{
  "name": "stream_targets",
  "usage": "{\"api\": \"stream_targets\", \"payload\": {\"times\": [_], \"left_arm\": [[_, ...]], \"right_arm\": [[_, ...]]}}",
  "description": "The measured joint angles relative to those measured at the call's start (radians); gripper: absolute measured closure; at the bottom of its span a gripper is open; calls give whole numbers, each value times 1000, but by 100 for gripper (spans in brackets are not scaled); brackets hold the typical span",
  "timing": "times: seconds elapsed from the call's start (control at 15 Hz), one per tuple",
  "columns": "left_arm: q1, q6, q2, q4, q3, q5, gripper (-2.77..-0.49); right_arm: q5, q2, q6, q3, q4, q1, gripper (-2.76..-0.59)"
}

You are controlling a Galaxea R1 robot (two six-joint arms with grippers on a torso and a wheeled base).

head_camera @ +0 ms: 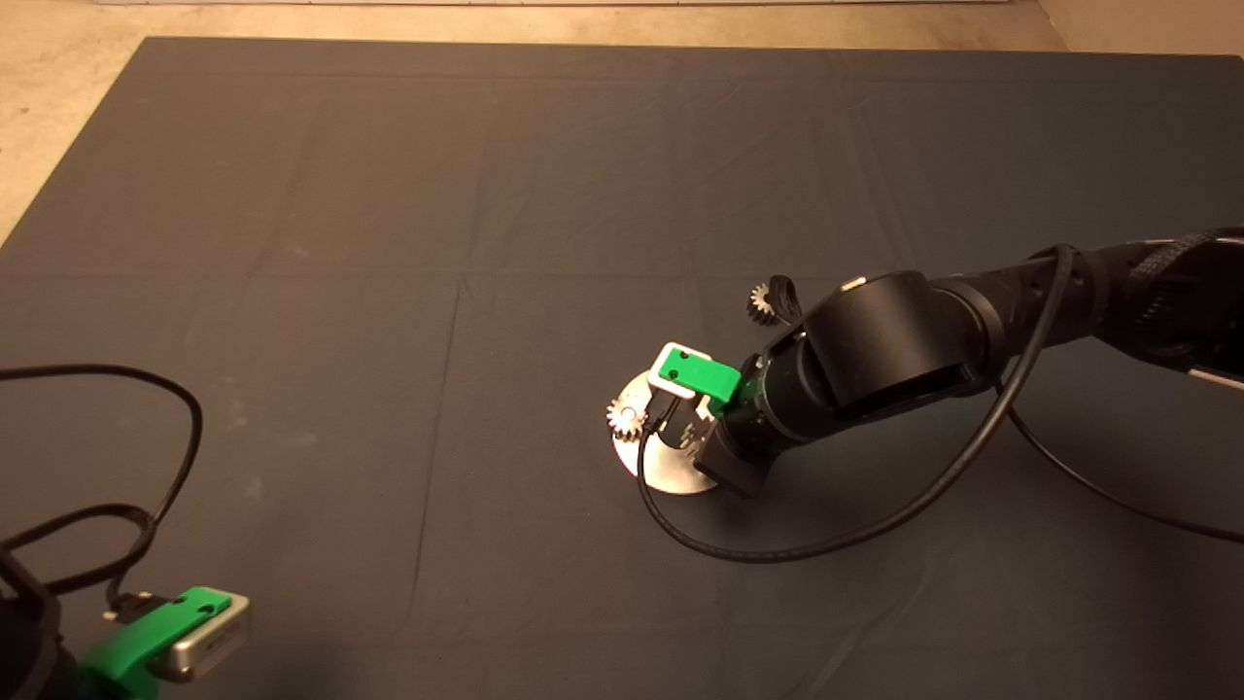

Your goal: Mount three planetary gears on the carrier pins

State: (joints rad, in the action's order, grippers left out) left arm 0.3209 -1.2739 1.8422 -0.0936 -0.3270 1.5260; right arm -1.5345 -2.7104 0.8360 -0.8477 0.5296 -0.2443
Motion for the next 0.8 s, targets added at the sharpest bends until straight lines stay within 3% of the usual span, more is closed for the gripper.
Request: {"api": "stream_targets", "payload": {"times": [0.4, 0.8], "left_arm": [[0, 2, 0, 0, 0, 0, -204], [0, 4, 0, 0, 0, 0, -204]], "right_arm": [[-1, 0, -8, -7, -53, 0, -99], [-1, 0, -19, -7, -60, 0, -99]]}}
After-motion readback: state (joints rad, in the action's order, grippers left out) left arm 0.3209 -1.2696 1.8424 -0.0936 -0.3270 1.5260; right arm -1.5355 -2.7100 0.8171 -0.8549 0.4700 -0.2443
